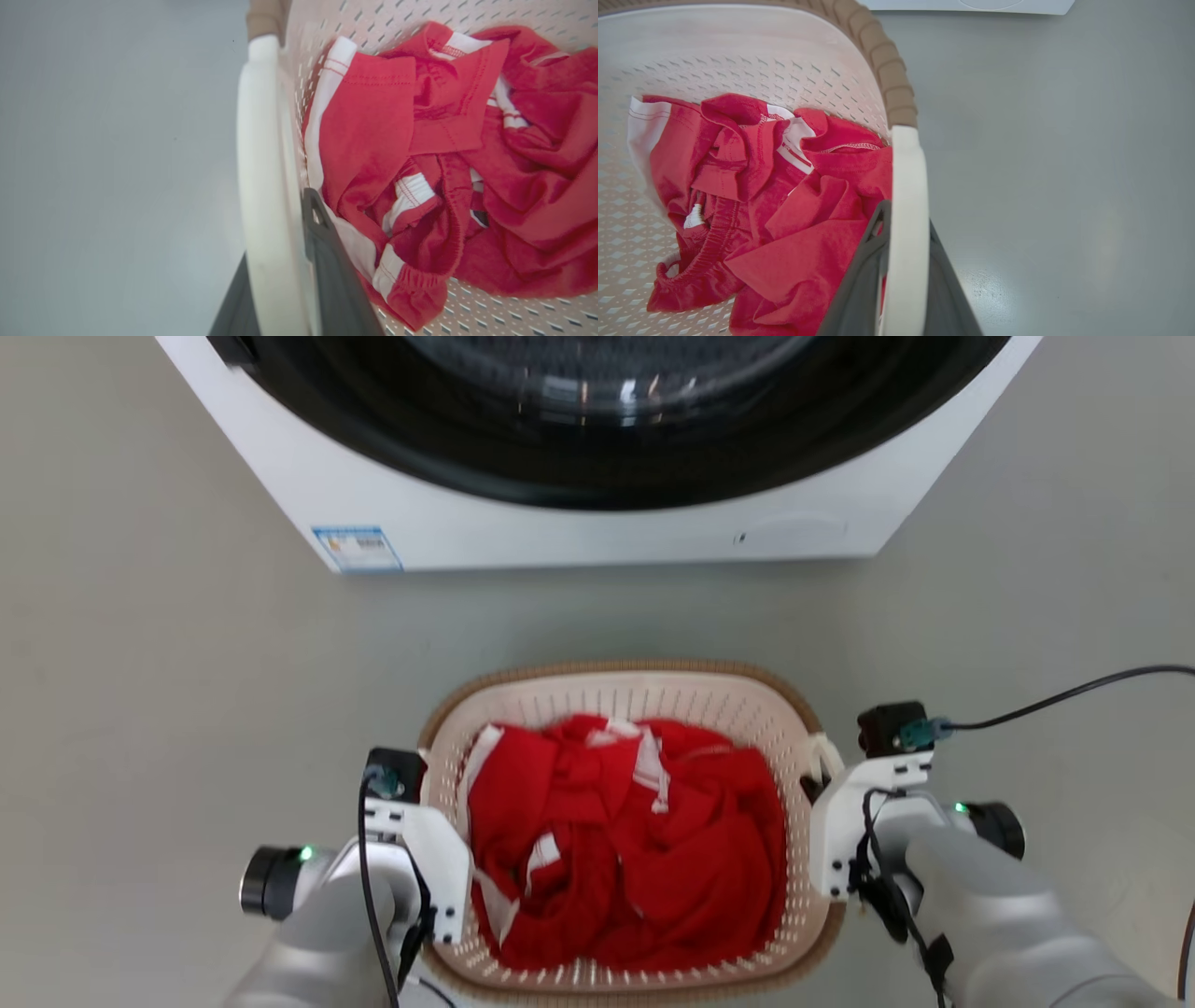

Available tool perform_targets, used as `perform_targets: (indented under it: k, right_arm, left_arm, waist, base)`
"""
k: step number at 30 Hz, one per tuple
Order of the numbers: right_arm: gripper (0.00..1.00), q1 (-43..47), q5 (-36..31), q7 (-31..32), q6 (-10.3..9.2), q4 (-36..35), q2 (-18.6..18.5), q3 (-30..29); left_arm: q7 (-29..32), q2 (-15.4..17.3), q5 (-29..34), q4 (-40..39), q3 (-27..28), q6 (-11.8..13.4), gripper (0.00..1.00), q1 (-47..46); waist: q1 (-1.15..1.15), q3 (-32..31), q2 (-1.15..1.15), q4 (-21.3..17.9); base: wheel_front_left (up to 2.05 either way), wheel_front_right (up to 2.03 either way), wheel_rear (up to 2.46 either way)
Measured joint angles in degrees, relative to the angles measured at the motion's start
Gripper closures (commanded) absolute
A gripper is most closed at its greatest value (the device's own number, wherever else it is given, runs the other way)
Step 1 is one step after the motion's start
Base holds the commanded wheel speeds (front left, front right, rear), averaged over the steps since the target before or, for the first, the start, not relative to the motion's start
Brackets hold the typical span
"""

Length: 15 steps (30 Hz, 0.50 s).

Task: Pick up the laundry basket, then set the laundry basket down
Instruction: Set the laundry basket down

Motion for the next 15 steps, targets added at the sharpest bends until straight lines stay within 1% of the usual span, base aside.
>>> perform_targets:
  k: [2, 15]
  right_arm:
    - [1.00, -0.49, 0.01, -0.57, 0.00, 0.09, -0.01, -0.05]
    - [1.00, -6.83, -0.11, -6.49, 0.00, 0.91, -0.19, -0.92]
  left_arm:
    - [-0.41, 0.02, 0.07, 0.00, -0.01, 0.03, 1.00, -0.53]
    - [-4.88, 0.43, 0.70, 0.00, -0.05, 0.44, 1.00, -7.21]
  waist:
    - [0.00, 0.90, 0.00, 0.09]
    - [0.00, 12.28, 0.00, 1.53]
  base:
    - [0.00, 0.00, 0.00]
    - [0.00, 0.00, 0.00]
